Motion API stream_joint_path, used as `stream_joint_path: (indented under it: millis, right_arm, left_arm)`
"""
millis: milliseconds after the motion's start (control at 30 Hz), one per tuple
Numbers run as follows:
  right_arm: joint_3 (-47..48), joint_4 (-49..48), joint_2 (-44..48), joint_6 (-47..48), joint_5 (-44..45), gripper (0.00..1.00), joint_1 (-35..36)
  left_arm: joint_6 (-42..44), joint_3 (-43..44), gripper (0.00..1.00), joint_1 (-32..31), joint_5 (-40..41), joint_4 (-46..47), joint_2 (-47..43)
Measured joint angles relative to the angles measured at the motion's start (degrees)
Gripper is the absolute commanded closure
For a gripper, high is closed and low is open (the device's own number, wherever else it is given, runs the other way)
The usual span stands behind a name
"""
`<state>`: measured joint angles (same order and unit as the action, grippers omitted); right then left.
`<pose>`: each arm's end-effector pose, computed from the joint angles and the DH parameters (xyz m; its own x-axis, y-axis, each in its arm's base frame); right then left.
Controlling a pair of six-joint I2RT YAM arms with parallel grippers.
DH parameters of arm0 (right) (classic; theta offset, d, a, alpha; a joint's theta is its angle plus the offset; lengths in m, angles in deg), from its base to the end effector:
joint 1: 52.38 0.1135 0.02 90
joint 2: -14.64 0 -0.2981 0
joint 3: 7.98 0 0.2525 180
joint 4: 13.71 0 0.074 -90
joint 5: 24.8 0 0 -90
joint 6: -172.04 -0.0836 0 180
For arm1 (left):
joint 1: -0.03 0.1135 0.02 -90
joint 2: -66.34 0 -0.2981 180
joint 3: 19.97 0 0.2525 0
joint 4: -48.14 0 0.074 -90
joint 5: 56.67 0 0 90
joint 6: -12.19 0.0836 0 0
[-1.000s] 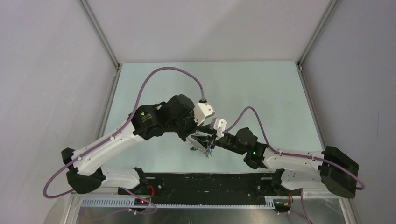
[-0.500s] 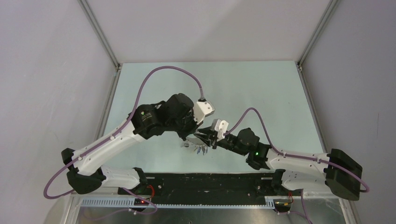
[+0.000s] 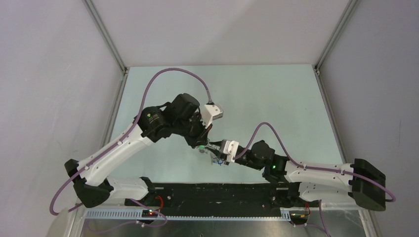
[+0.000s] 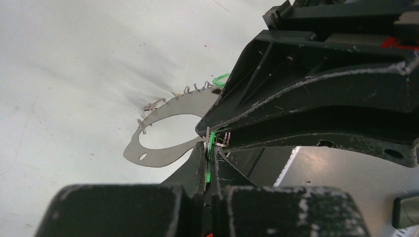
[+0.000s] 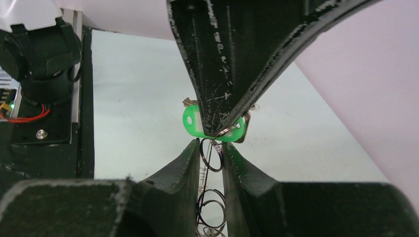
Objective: Remove the keys from the keyring
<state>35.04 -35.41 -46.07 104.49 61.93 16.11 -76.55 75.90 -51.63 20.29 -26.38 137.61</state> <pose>0.0952 0.2546 0.3078 0.3864 -0.0594 -0.9204 -0.8679 0.3142 -0.3846 0.1427 -0.2109 0.3820 -0.4557 0.6108 -0.6475 0.8645 0.4771 -0.1584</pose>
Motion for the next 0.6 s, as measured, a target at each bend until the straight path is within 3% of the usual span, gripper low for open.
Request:
stream_joint_path:
  millis: [267, 500, 600]
  right_arm:
    - [-0.37, 2.25, 0.00, 4.90, 2.45, 0.66, 2.60]
    - [-0.85, 4.07, 0.00, 4.87, 5.01, 0.47, 2.84]
    - [-1.09, 4.11, 0.24, 3.56, 7.65, 0.43, 3.08]
  left_arm:
    - [-0.31, -3.45, 1.00, 3.45, -7.28, 1.88, -0.28]
    - [-0.37, -13.31, 1.00, 5.11, -8.63, 14.23, -5.16]
    - [-0.39, -19.02, 1.00, 5.38, -7.98, 22.77, -8.57]
